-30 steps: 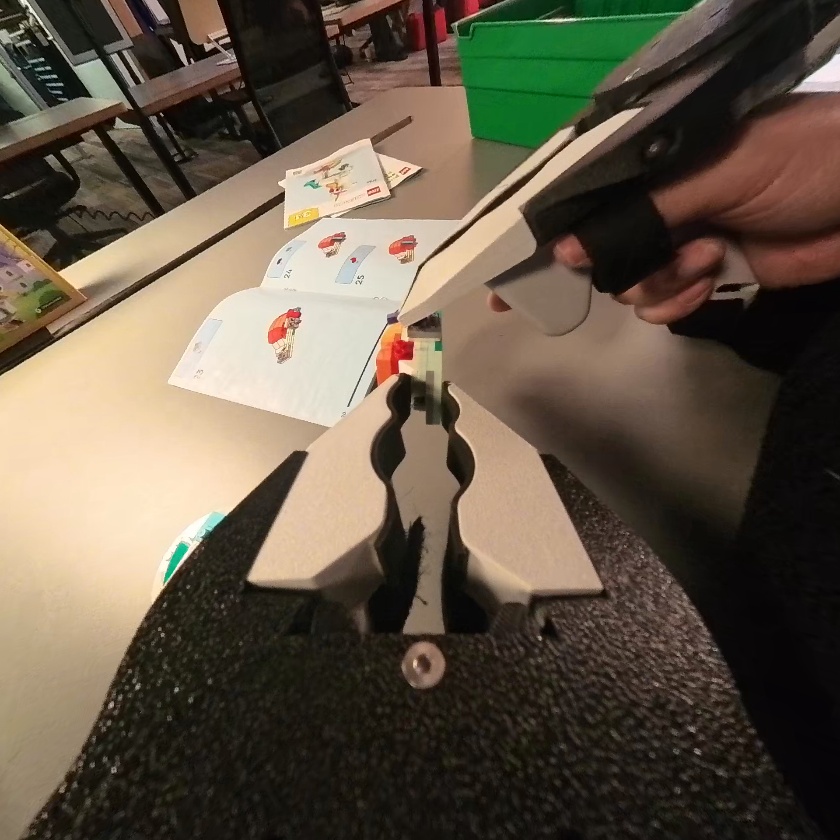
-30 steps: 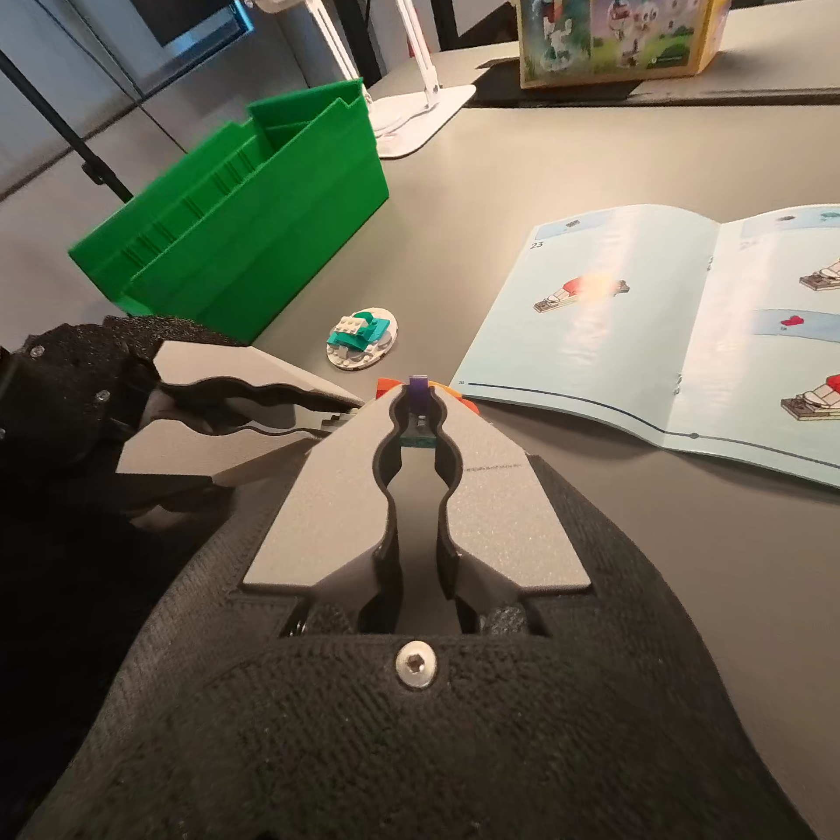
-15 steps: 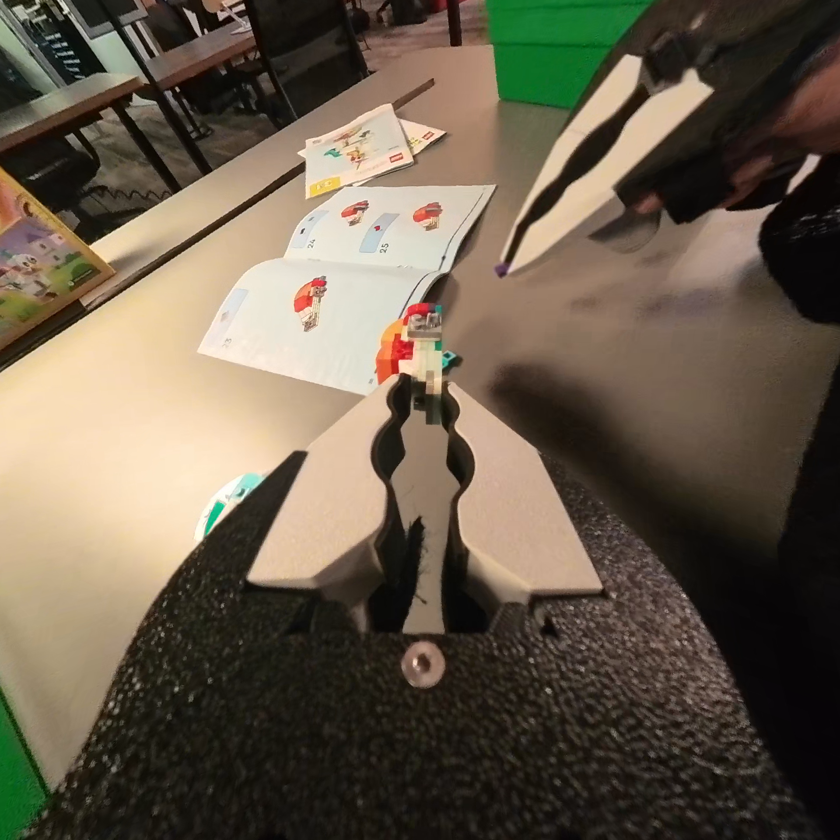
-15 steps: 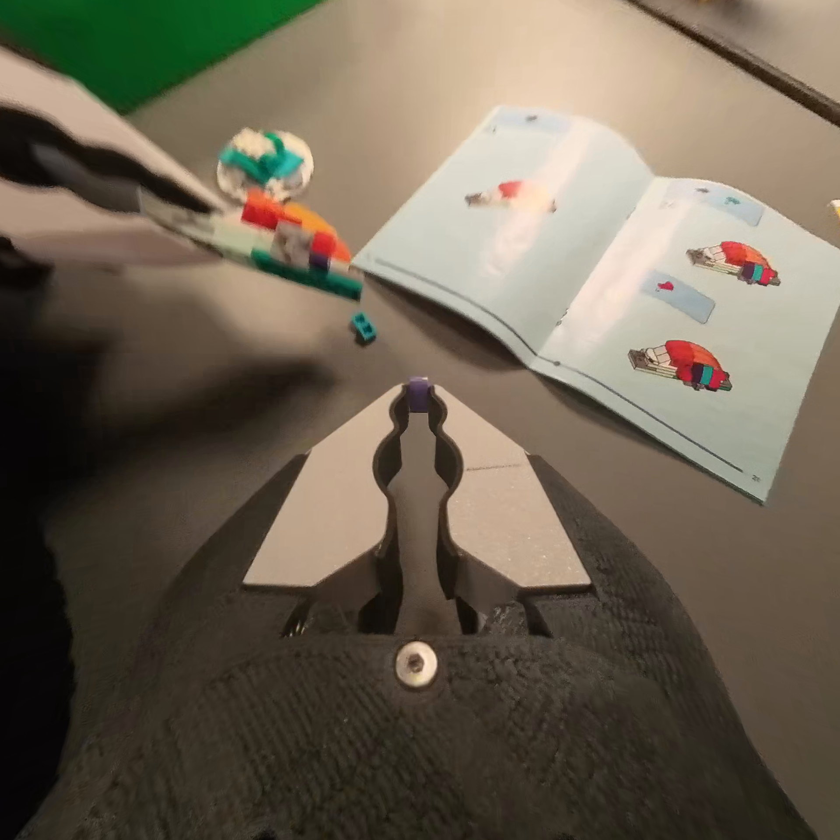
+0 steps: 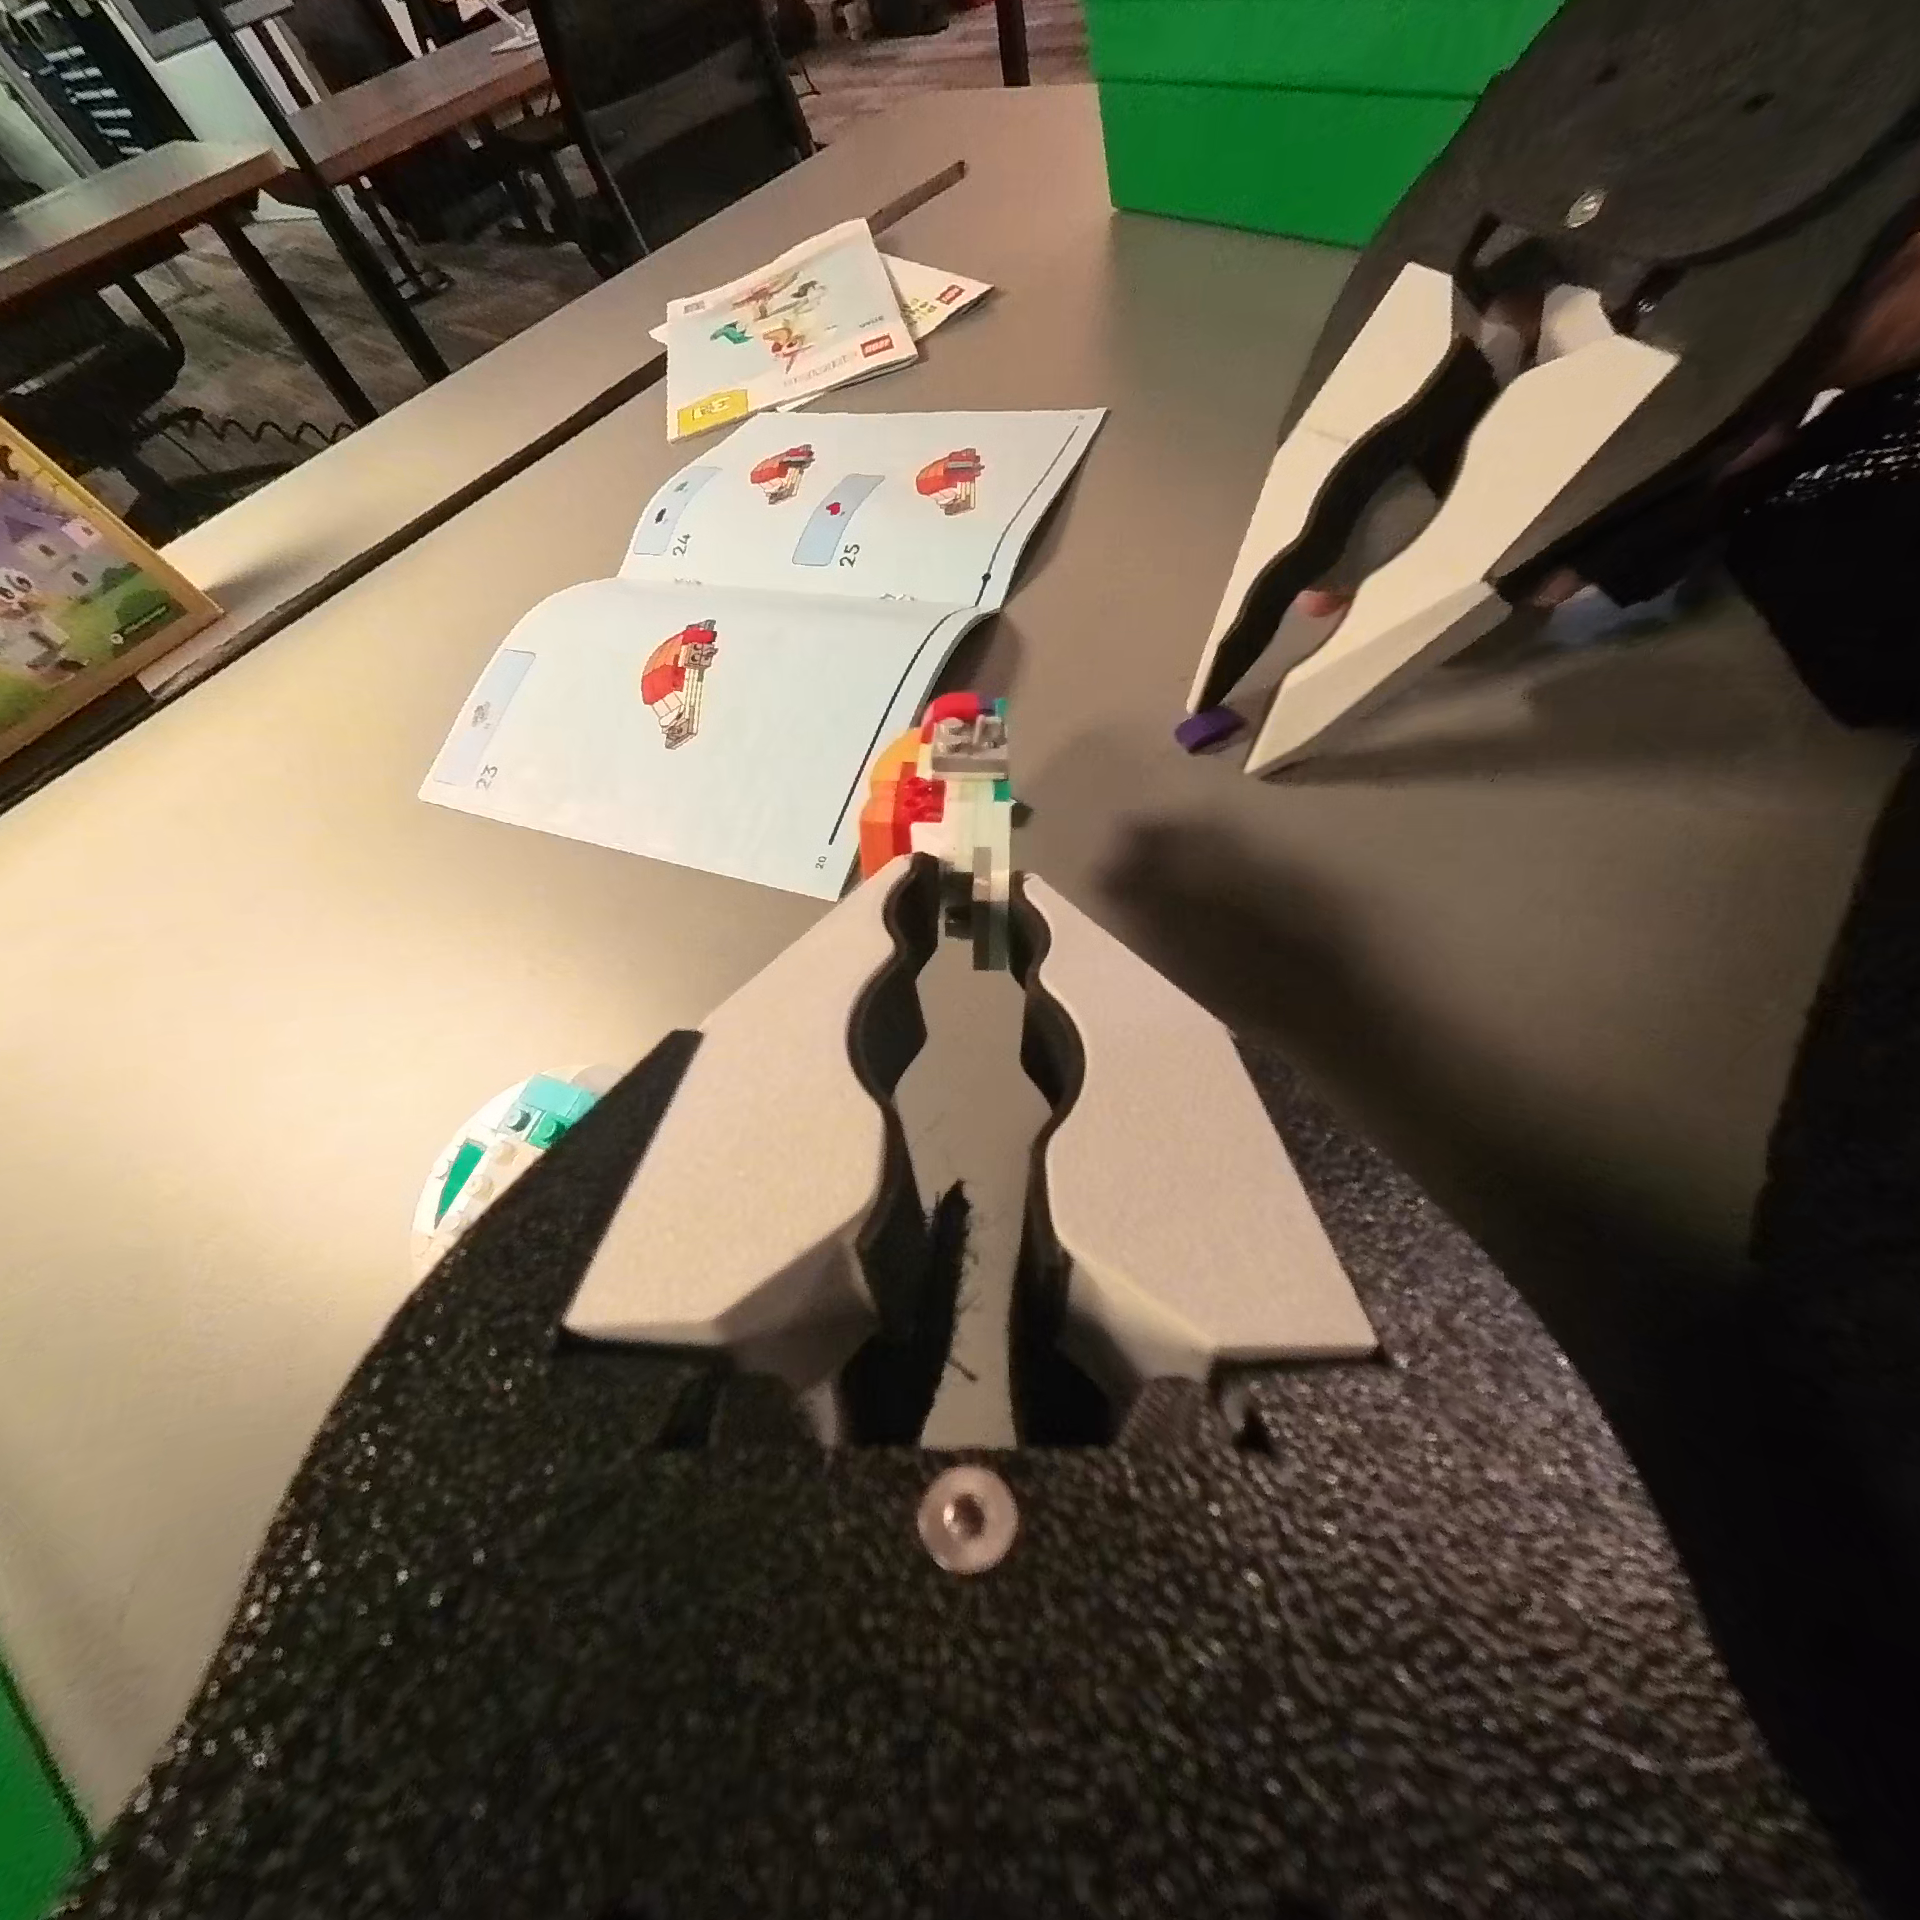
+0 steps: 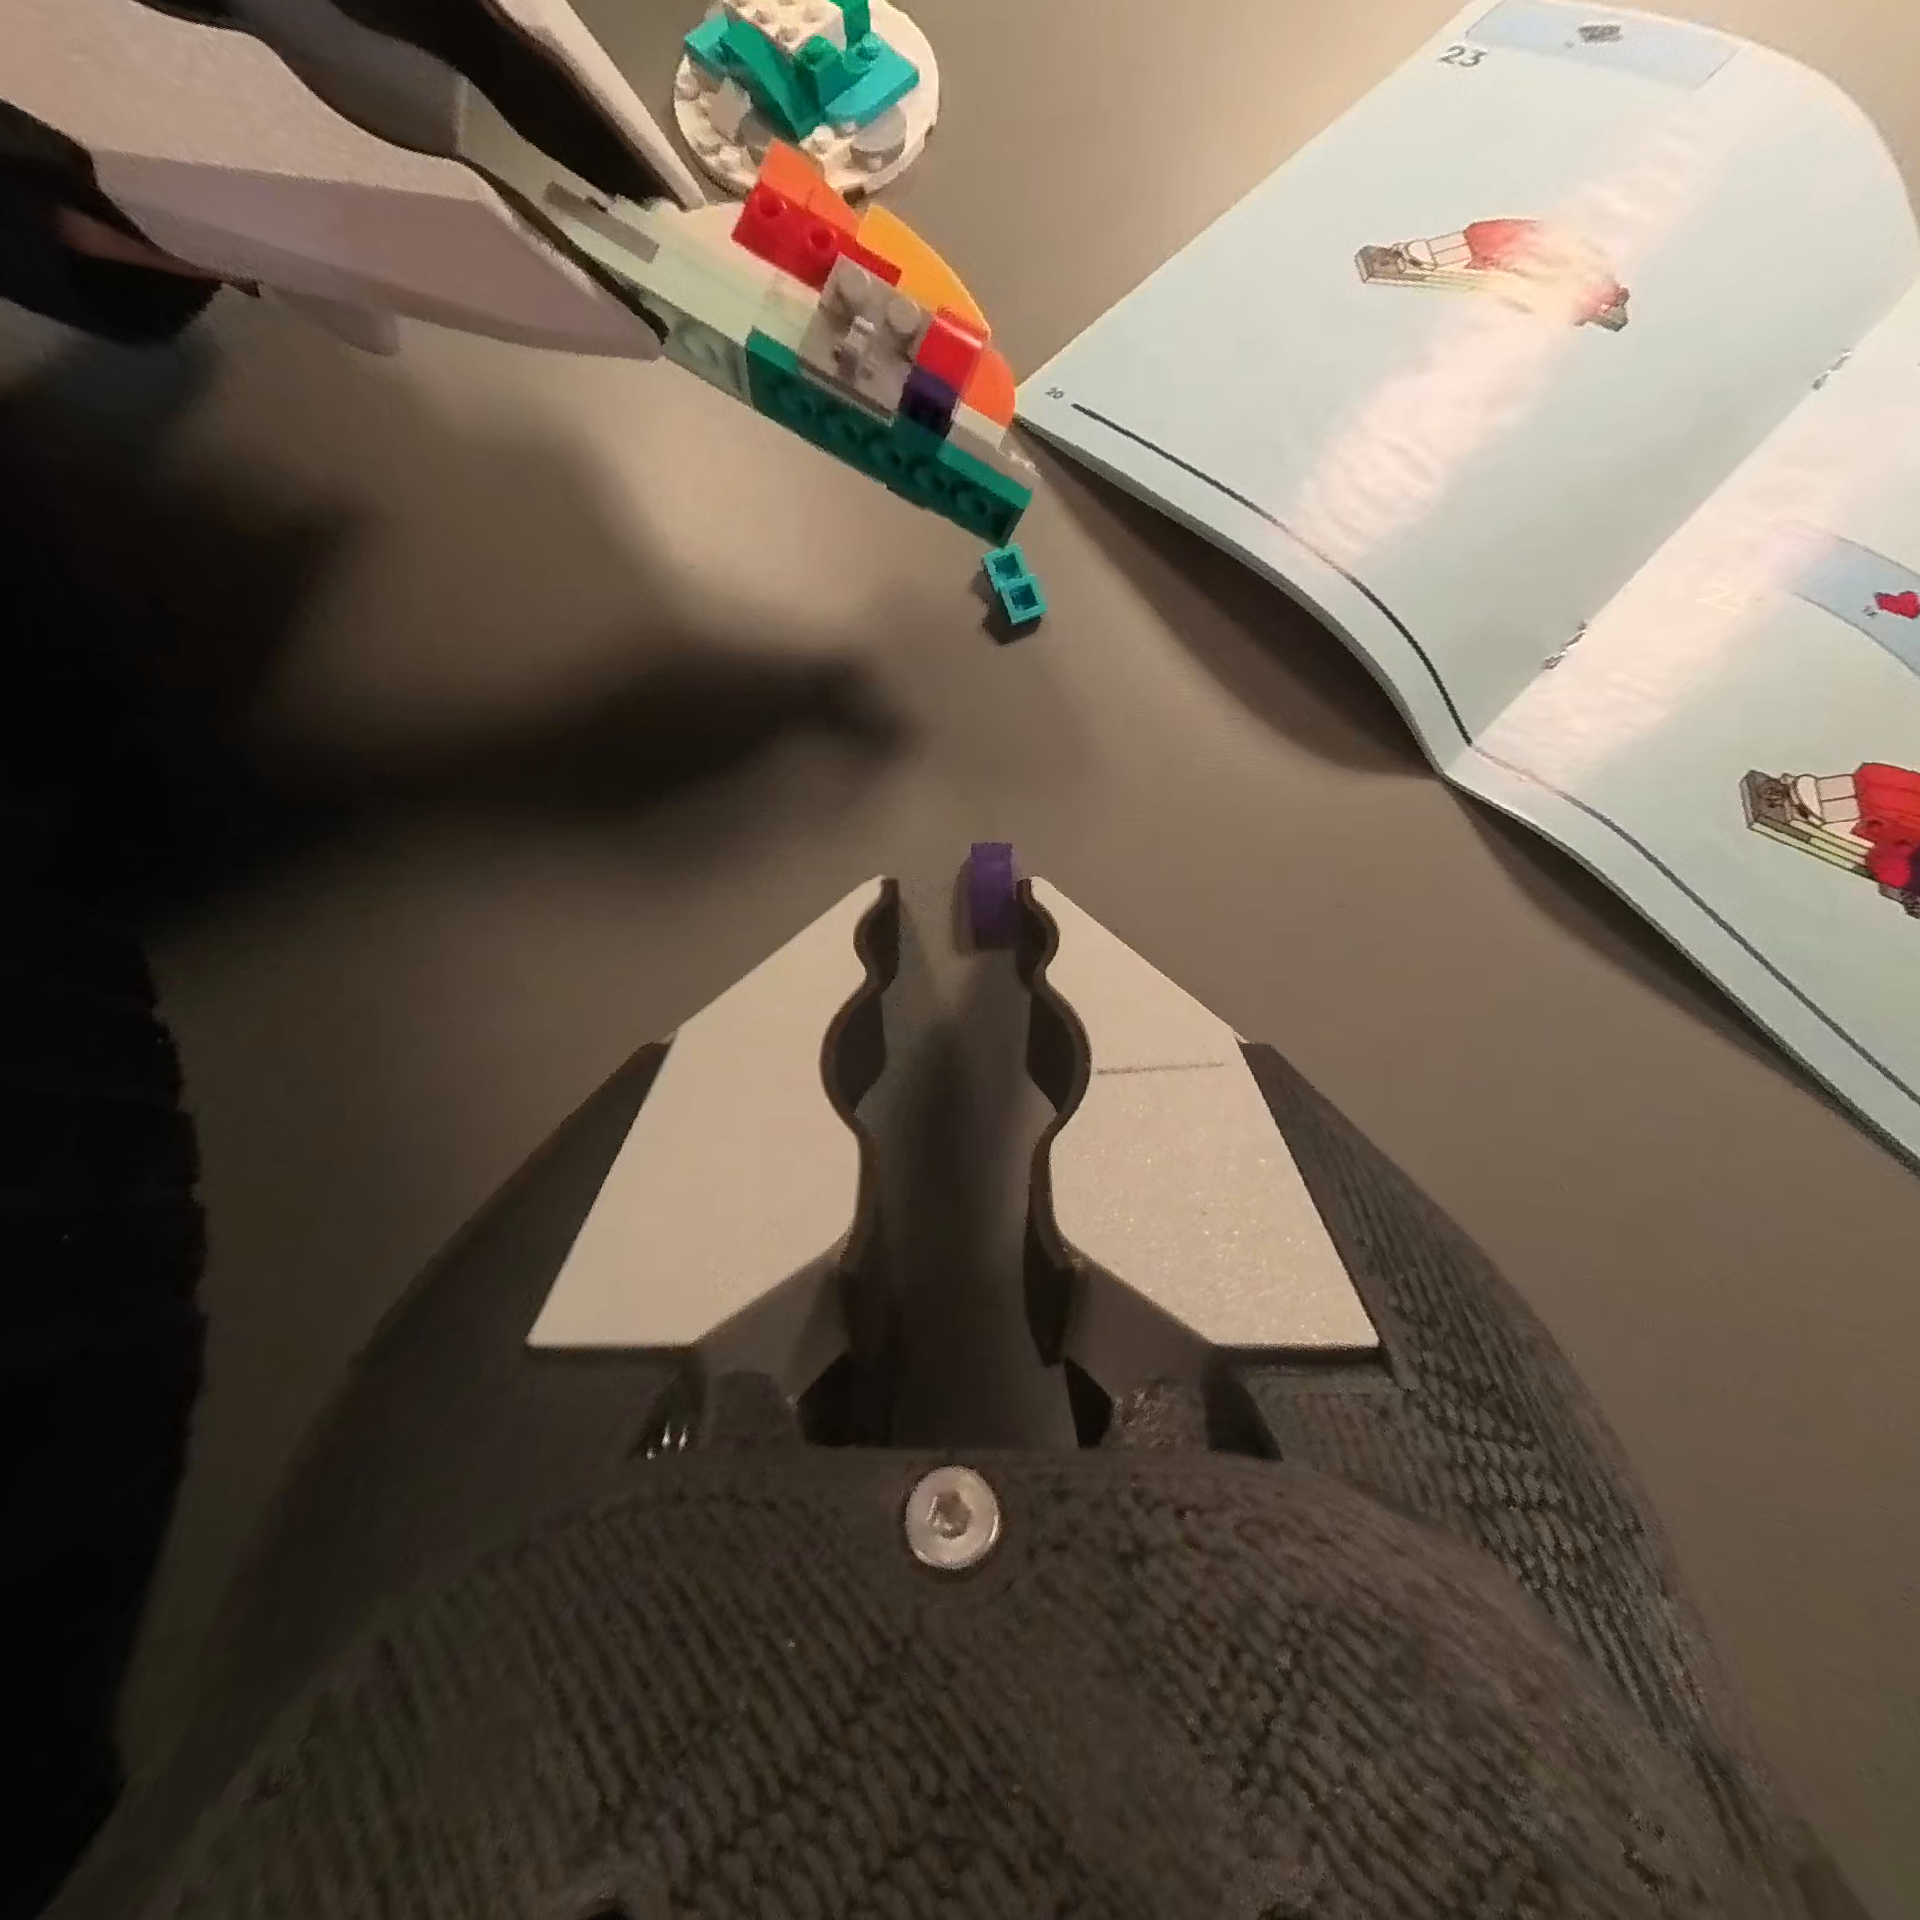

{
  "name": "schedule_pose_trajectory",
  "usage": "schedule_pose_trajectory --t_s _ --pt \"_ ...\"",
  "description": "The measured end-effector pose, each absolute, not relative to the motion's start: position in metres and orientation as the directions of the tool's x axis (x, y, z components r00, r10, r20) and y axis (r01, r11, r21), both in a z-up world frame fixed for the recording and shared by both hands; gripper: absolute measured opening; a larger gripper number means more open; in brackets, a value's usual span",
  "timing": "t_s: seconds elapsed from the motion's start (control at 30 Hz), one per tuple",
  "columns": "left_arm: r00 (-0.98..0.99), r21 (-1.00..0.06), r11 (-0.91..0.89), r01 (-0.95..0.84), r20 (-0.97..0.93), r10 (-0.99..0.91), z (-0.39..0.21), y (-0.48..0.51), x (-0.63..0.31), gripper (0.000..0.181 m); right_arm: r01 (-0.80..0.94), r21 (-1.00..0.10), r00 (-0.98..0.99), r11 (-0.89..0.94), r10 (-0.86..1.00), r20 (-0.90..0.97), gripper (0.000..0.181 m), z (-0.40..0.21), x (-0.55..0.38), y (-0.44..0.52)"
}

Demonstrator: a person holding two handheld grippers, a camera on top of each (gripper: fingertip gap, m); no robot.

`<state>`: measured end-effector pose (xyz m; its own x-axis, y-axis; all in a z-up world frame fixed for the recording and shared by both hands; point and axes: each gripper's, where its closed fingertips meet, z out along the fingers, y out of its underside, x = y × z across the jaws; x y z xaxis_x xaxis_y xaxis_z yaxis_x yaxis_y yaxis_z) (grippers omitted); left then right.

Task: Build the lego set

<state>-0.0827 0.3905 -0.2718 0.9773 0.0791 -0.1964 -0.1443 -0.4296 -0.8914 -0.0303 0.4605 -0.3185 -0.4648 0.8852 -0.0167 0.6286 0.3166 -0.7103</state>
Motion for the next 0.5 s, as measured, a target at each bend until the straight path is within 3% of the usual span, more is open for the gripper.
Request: schedule_pose_trajectory --t_s 0.03,0.3,0.5 --pt "0.978 -0.892 -0.429 -0.143 -0.194 0.078 -0.272 0.391 -0.082 0.01 0.63 -0.707 -0.462 0.32 0.887 -0.011 0.022 -0.319 -0.03 0.461" --pt "0.981 -0.892 -0.428 -0.148 -0.187 0.049 -0.273 0.393 -0.078 0.01 0.638 -0.696 -0.421 0.331 0.906 0.046 0.018 -0.317 -0.033 0.478" --pt "0.984 -0.894 -0.432 -0.119 -0.165 0.07 -0.274 0.393 -0.083 0.01 0.625 -0.751 -0.322 0.212 0.947 -0.001 0.01 -0.308 -0.038 0.482"
